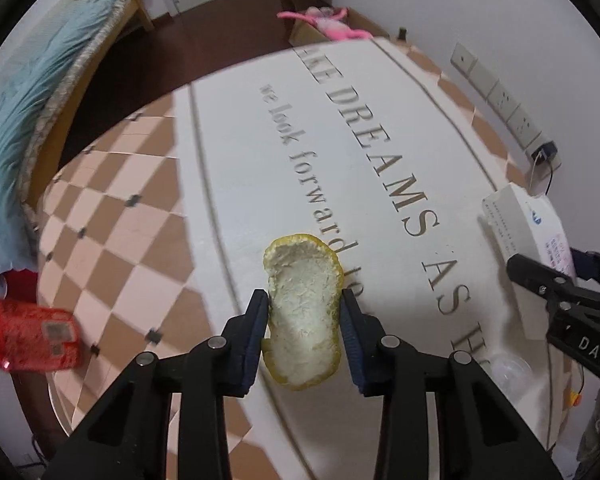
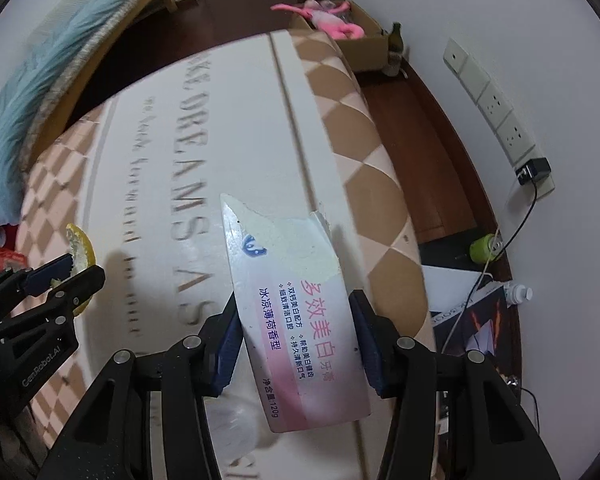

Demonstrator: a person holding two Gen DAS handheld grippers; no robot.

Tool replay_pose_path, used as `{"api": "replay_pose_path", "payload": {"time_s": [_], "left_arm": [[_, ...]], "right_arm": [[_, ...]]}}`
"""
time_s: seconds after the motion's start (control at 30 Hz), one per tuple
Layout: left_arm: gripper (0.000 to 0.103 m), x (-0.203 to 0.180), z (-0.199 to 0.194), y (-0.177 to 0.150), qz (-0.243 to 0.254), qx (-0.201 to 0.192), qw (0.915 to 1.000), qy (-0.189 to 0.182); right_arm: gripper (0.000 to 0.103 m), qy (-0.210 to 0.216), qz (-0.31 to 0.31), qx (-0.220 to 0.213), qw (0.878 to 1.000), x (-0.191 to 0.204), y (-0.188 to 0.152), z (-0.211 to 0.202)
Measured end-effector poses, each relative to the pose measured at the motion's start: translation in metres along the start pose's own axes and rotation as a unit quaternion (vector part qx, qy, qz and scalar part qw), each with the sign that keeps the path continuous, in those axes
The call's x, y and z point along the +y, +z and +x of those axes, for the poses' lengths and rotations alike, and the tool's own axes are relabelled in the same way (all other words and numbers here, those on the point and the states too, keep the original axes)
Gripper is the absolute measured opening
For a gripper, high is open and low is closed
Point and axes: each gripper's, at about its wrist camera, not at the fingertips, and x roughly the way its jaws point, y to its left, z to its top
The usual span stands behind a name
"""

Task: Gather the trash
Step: 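Carry the lemon peel with left tool while right tool carries the pink box to the bin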

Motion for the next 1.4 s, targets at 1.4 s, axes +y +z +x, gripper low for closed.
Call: {"api": "replay_pose_path", "payload": {"time_s": [1.4], "left_arm": [[0.032, 0.487, -0.175, -0.320, -0.384, -0.089, 0.9150, 0.086]], "right_arm": [[0.053, 0.243, -0.261, 0.027, 0.934, 0.594, -0.196, -0.045]]}}
